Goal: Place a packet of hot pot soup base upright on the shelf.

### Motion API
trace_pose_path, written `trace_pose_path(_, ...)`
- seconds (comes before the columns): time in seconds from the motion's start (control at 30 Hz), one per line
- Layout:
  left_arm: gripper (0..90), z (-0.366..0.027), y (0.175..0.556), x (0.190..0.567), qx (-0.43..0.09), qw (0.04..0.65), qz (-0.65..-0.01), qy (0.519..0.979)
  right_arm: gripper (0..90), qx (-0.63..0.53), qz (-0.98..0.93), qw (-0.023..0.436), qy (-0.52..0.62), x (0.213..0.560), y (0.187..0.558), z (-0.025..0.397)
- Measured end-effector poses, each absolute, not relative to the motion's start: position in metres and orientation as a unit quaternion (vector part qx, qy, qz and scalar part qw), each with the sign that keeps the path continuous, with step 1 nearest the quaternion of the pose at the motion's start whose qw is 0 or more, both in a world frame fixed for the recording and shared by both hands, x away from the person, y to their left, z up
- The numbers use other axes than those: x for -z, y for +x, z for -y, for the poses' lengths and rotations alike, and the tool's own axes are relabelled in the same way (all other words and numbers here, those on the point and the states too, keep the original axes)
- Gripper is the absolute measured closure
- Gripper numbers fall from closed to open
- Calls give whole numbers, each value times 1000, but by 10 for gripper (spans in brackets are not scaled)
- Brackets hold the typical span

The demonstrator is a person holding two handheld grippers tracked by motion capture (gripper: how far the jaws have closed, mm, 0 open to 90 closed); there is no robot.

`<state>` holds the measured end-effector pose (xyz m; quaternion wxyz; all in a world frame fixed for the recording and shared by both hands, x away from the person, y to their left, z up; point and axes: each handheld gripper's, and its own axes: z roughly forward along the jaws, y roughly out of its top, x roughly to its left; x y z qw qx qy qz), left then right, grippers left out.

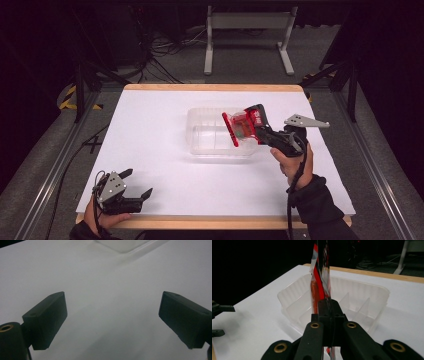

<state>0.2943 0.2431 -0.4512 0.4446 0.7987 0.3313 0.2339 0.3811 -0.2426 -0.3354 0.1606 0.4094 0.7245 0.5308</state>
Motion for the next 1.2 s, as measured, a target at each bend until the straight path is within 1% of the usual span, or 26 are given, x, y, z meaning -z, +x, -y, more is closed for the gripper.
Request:
trace_pose_path(0.23, 88, -243, 294, 451, -234, 444, -330, 800, 900, -511, -733, 174, 412, 336, 394, 223)
trace_pose_path(0.4, 88, -244, 294, 451, -235, 444, -331, 799, 900, -503, -736, 174, 419, 337, 401, 215)
trace_pose_path(0.67, 89, -242, 294, 451, -233, 441, -328, 802, 900, -511, -730, 180, 416, 326, 399, 210)
trace_pose_path(0.8, 88, -242, 294, 451, -232, 442, -326, 803, 900, -506, -736, 183, 411, 323, 399, 201)
trace_pose_path(1.1, 87, -242, 293, 452, -228, 441, -325, 805, 900, -477, -746, 177, 429, 338, 406, 183)
trace_pose_path(1.2, 87, -242, 293, 452, -228, 442, -324, 805, 900, -463, -751, 190, 432, 345, 407, 180)
